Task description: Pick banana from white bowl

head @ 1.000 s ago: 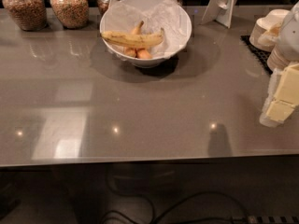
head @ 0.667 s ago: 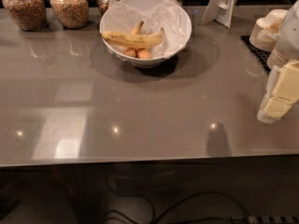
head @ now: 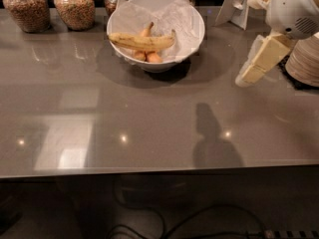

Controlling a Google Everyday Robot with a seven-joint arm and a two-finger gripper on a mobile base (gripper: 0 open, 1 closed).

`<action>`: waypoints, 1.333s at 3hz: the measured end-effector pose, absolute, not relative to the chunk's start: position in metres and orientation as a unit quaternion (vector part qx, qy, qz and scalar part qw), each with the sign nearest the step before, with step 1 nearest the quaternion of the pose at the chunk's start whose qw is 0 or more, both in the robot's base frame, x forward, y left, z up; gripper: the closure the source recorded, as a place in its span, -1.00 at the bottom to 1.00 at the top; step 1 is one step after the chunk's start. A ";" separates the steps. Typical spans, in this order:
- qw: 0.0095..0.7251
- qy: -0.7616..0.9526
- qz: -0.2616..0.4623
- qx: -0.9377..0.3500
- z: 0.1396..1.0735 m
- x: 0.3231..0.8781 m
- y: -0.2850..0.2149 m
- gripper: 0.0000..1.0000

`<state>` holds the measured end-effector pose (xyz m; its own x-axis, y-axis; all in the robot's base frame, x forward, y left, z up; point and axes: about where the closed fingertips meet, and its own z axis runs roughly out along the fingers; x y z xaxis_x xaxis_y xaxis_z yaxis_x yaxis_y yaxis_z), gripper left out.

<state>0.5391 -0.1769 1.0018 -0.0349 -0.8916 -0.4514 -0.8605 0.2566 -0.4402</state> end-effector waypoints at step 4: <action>0.432 0.644 0.040 -0.630 1.034 0.653 -0.095 -1.00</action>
Offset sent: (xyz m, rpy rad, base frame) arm 0.1664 0.1306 0.0392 0.2912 -0.1074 0.2635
